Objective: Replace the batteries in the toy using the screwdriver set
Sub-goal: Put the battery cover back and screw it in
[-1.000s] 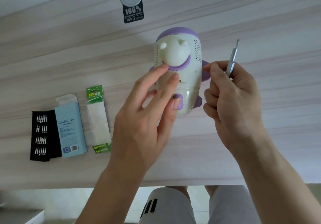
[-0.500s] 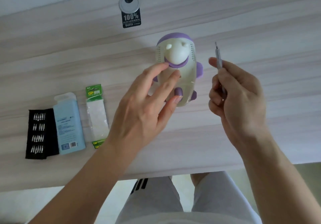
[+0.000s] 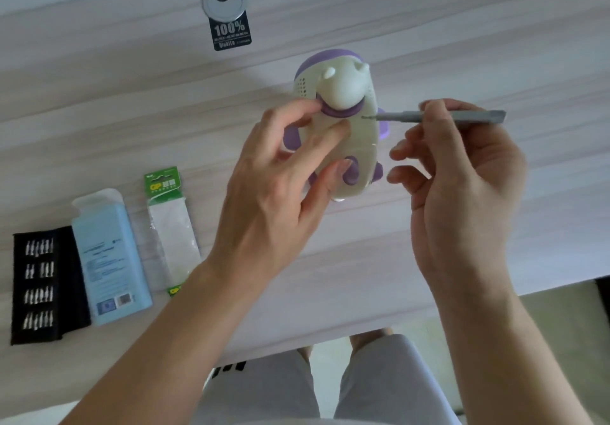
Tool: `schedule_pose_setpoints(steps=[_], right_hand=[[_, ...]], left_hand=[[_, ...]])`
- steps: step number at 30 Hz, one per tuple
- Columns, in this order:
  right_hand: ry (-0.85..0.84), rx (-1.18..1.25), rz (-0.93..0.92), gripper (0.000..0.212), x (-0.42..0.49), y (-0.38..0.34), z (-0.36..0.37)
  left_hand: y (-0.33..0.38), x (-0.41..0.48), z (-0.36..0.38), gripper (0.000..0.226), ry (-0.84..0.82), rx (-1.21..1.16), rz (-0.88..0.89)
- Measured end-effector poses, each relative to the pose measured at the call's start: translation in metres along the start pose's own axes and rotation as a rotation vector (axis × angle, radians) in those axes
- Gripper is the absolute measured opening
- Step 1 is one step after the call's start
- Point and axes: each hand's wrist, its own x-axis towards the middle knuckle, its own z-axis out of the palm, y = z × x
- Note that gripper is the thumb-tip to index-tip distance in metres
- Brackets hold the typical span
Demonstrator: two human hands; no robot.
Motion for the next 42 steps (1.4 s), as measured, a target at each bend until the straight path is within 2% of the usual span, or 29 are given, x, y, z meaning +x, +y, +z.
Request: schedule_pose_setpoints(steps=[4, 10, 13, 16, 20, 23, 42], right_hand=[[-0.013, -0.120, -0.094, 0.016, -0.002, 0.007, 0.005], [-0.029, -0.212, -0.194, 0.013, 0.000, 0.014, 0.008], [-0.037, -0.257, -0.237, 0.010, 0.001, 0.015, 0.010], [-0.047, -0.325, -0.305, 0.008, 0.002, 0.015, 0.011], [-0.071, -0.399, -0.371, 0.006, 0.002, 0.014, 0.013], [-0.064, -0.444, -0.415, 0.007, 0.002, 0.014, 0.014], [-0.073, -0.537, -0.519, 0.007, 0.001, 0.019, 0.014]], left_hand=[[-0.002, -0.001, 0.000, 0.032, -0.004, -0.001, 0.023], [-0.003, -0.001, 0.003, 0.041, 0.022, -0.115, -0.004], [-0.005, -0.002, 0.008, 0.042, 0.093, -0.244, -0.088], [-0.007, 0.002, 0.013, 0.059, 0.147, -0.389, -0.236], [-0.015, 0.012, 0.017, 0.070, 0.071, -0.474, -0.223], [-0.020, 0.015, 0.019, 0.068, 0.001, -0.442, -0.179], [-0.022, 0.016, 0.018, 0.066, -0.017, -0.437, -0.188]])
